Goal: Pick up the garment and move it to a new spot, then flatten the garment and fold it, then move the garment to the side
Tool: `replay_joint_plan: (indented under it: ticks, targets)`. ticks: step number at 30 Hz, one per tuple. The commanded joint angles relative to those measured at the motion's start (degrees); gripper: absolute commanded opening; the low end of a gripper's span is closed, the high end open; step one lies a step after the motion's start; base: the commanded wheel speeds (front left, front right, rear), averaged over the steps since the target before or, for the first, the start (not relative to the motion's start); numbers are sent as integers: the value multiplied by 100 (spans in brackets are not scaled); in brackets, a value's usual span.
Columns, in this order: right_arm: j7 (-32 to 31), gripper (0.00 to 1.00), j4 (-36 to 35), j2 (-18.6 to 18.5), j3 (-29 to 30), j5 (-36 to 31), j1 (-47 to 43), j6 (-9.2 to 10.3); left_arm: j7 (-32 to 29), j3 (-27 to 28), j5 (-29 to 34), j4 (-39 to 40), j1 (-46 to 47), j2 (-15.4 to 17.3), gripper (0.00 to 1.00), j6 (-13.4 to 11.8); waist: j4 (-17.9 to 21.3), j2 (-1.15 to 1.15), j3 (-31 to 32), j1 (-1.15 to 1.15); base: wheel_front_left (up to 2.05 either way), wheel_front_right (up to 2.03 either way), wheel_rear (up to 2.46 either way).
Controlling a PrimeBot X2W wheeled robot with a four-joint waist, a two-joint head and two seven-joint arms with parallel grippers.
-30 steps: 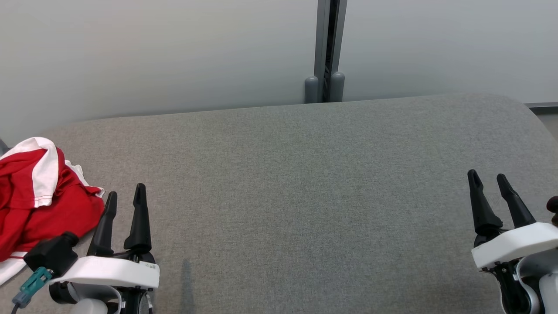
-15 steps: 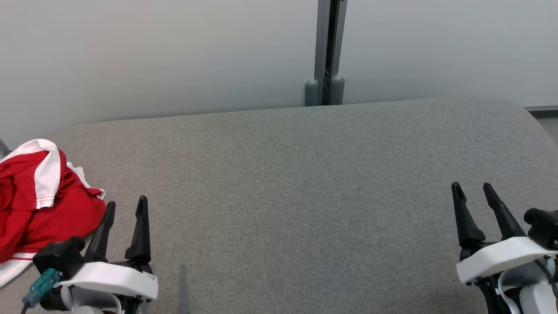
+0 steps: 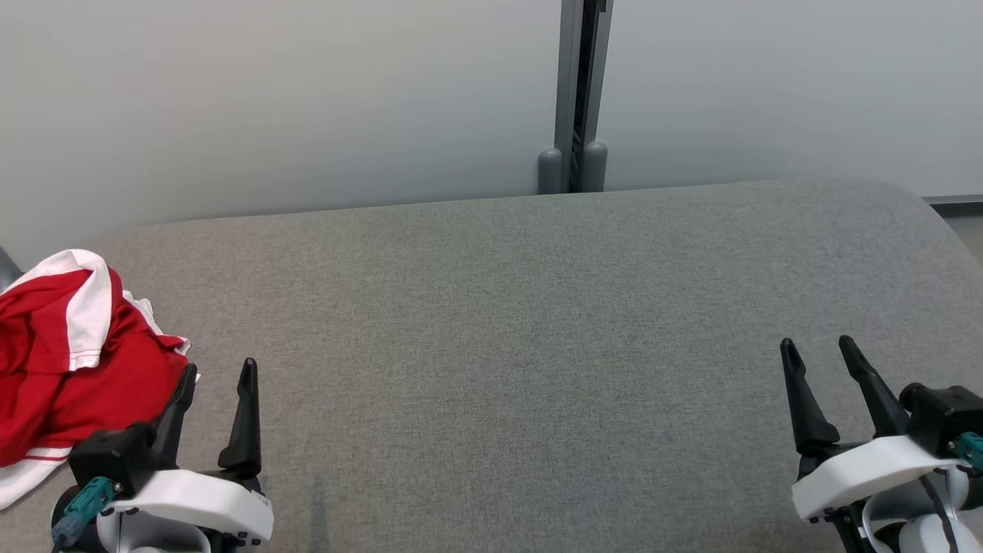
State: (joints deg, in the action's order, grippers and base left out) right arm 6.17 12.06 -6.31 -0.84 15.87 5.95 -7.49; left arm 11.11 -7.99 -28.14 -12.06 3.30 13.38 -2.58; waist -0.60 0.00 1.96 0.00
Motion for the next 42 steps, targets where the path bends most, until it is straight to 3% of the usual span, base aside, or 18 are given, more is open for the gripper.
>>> replay_joint_plan:
  ticks: [1,30,42]
  targets:
    - [79,100,-60,-28,-28,-154,-36,-1,-22,22,120,36,-12,48,100,-14,-1,0,10,0,0,0,0]
    - [288,100,-216,191,-59,-978,-364,0,-311,-38,851,-46,-127,207,100,42,18,0,91,0,0,0,0]
    - [253,100,-131,230,2,-869,-324,0,-319,-60,689,-112,-103,195,100,72,-21,0,111,0,0,0,0]
